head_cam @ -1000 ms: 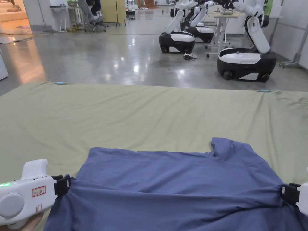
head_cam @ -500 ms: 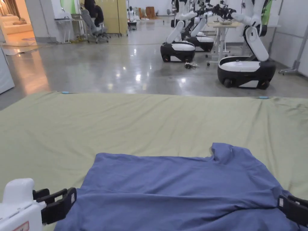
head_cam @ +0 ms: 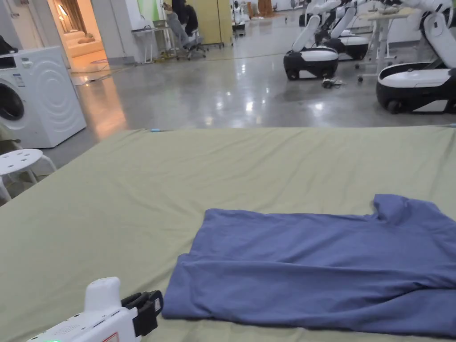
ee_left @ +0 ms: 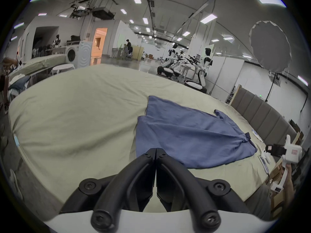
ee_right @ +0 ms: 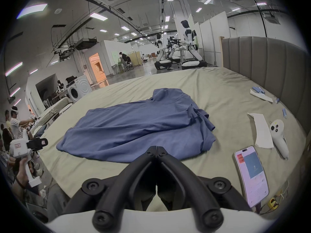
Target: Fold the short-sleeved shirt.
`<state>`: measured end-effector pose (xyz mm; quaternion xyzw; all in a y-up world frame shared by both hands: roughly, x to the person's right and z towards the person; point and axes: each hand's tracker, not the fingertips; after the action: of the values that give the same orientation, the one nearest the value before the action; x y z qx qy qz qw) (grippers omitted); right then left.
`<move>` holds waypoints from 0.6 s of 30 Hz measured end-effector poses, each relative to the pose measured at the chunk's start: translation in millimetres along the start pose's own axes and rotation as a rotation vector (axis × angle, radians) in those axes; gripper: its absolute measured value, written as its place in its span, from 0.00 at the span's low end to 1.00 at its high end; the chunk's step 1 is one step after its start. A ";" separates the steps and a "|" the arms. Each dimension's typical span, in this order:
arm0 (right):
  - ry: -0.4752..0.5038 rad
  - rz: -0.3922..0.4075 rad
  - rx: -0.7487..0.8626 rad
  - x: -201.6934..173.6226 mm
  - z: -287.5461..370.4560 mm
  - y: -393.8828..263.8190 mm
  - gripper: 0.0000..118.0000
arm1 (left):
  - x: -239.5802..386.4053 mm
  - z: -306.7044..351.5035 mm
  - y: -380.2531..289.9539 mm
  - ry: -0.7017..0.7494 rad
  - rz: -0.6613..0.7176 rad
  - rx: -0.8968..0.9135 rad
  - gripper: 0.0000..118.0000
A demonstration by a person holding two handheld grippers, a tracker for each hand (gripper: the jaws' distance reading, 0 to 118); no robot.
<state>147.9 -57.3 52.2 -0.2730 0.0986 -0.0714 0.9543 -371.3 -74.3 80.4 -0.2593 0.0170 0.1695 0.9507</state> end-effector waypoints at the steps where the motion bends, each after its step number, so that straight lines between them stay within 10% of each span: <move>1: 0.002 -0.002 0.001 0.0 2.9 -1.4 0.00 | -3.4 -6.5 1.4 -0.004 0.020 -0.031 0.14; 4: 0.005 -0.021 0.004 1.9 10.7 -3.0 0.00 | -12.2 -29.1 4.1 -0.005 0.039 -0.067 0.58; 7: 0.008 -0.044 -0.001 7.9 11.7 -4.1 0.00 | 0.7 -51.4 7.9 0.027 0.040 -0.148 0.58; 12: -0.015 -0.064 -0.020 16.2 8.6 -9.1 0.00 | -3.2 -92.0 11.2 0.059 0.098 -0.255 0.50; 16: -0.031 -0.073 -0.042 23.1 5.0 -13.7 0.00 | 18.0 -100.9 4.4 0.159 -0.130 -0.302 0.09; 18: -0.044 -0.088 -0.061 27.7 -0.7 -15.6 0.00 | 25.2 -101.1 3.0 0.134 -0.170 -0.309 0.06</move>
<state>173.3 -76.1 55.8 -0.3075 0.0677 -0.1042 0.9434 -342.9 -114.3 -11.5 -0.4136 0.0323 0.0714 0.9071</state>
